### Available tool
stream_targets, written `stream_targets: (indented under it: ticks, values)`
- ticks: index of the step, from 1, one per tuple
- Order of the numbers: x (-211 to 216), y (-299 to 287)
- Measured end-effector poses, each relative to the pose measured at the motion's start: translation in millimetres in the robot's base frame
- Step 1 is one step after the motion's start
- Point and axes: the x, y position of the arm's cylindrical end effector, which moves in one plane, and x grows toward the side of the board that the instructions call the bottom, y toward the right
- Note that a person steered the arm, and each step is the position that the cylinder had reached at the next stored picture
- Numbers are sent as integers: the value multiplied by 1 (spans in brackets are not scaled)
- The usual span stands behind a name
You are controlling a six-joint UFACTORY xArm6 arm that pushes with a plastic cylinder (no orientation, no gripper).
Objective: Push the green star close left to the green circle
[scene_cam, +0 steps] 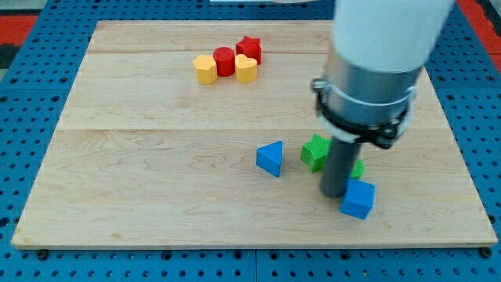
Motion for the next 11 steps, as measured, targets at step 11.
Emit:
stream_targets:
  ticks: [11]
  values:
    - [-63, -39]
